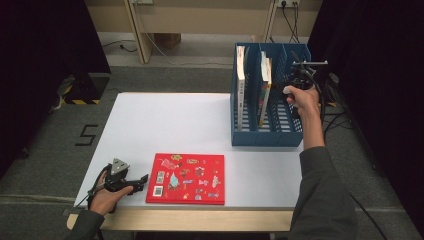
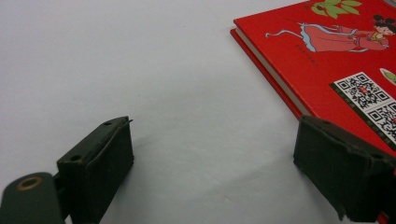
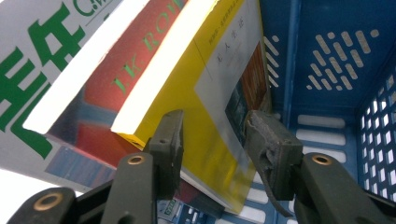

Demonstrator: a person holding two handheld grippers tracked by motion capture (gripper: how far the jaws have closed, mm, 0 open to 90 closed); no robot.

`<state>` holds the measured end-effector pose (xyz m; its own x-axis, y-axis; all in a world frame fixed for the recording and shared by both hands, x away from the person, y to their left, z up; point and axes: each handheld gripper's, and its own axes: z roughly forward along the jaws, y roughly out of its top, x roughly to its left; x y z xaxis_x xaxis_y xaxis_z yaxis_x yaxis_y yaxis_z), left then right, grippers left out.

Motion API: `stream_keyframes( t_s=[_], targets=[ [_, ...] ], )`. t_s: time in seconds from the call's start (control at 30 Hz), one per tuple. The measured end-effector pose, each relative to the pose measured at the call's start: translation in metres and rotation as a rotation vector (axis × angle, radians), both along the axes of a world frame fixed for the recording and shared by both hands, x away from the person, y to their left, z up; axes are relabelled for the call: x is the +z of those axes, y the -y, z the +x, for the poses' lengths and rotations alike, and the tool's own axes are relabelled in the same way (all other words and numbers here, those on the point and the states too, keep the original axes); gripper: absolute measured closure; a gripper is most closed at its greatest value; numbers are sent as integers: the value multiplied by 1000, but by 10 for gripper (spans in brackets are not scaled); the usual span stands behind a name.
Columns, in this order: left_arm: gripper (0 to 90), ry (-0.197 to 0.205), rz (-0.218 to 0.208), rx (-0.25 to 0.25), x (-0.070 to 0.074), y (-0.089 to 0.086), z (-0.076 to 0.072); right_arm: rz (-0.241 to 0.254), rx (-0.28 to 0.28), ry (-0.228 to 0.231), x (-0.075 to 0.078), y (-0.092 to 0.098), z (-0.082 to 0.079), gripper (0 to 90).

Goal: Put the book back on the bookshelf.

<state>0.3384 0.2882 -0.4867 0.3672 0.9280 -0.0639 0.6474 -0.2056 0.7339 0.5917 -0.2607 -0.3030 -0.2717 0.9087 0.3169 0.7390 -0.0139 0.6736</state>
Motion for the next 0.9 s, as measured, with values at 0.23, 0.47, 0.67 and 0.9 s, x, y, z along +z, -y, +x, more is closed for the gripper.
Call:
stream_keyframes(
  t_s=[0.23,0.47,0.67,0.9],
  targets=[
    [107,-1,0,0,0,0,0,-5,-1,1,3,5,-5,520],
    [108,-1,0,-1,0,0,0,-15,-14,9,2,14,-15,480],
    [108,-3,2,-3,0,0,0,-36,0,44,2,22,-32,430],
    [107,-2,3,-2,0,0,0,3,23,60,-2,24,-56,369]
  ],
)
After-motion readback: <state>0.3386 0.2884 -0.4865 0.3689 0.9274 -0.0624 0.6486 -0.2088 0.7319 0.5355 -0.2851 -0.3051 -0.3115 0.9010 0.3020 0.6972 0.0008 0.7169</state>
